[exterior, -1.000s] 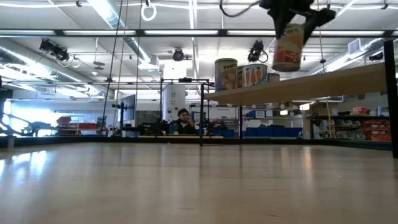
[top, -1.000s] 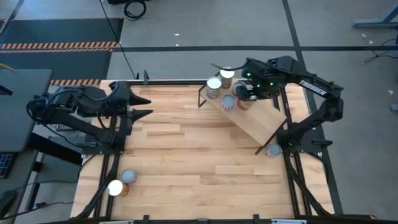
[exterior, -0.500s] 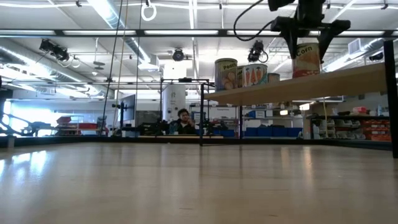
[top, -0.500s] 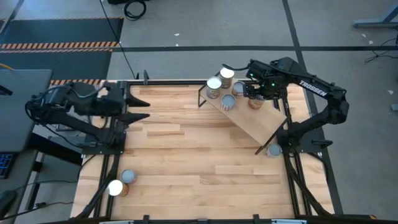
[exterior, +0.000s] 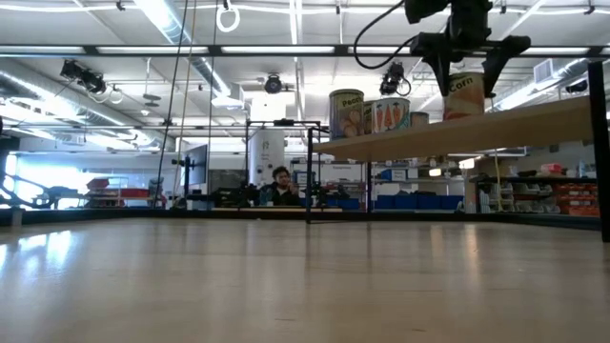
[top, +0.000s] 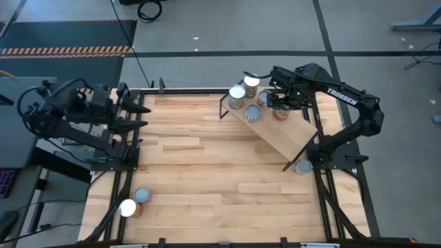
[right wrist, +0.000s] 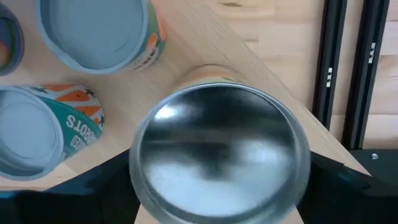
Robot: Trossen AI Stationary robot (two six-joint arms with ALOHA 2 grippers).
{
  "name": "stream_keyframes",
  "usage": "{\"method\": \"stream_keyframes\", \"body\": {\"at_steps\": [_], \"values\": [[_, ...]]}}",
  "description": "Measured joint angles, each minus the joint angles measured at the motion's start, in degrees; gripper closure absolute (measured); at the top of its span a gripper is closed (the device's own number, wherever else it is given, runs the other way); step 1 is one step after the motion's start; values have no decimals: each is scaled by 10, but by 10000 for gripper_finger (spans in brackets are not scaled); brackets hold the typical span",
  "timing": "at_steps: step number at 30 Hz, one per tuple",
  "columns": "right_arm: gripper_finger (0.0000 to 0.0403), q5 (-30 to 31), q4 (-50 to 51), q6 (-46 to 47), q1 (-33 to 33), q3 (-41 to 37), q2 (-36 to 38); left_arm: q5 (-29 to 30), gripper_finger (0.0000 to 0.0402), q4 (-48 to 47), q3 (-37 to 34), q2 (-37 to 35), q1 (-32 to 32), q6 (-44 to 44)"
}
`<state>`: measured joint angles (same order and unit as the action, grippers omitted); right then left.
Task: Pick and place cans onto a shelf
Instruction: Put the right canned corn on the shelf, then put the canned corn can on the shelf
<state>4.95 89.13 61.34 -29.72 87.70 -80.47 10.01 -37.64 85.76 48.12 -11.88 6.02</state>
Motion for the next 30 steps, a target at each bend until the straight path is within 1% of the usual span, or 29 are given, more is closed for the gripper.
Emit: {"method": "stream_keyframes", "body": {"at_steps": [2, 6, 8, 11, 13, 15, 19, 22, 26, 30], "values": [[49, 2, -9, 0, -2, 0, 0, -23, 221, 9, 0, -4, 0, 0], [41, 5, -17, -8, -5, 0, 0, -86, 219, 19, 0, -3, 0, 3], [40, 16, -12, -5, -4, 0, 0, -110, 214, 18, 0, -2, 0, 3], [42, 33, -6, -6, 1, 0, 8, -118, 204, 8, 0, -2, 0, -1], [45, 43, -10, -5, 5, 0, 20, -118, 201, -14, 0, -2, 0, -2], [48, 53, -20, -5, 11, 0, 35, -118, 202, -47, 0, -3, 0, 19], [50, 78, -46, -4, 35, 0, 73, -109, 203, -104, 0, -2, 0, 91], [50, 120, -93, -5, 75, 0, 104, -112, 201, -181, 0, -1, 0, 150], [51, 185, -172, -33, 154, 0, 124, -115, 184, -299, 0, 6, 0, 317], [51, 240, -233, -71, 243, 0, 121, -153, 144, -383, 0, 33, -21, 445]]}}
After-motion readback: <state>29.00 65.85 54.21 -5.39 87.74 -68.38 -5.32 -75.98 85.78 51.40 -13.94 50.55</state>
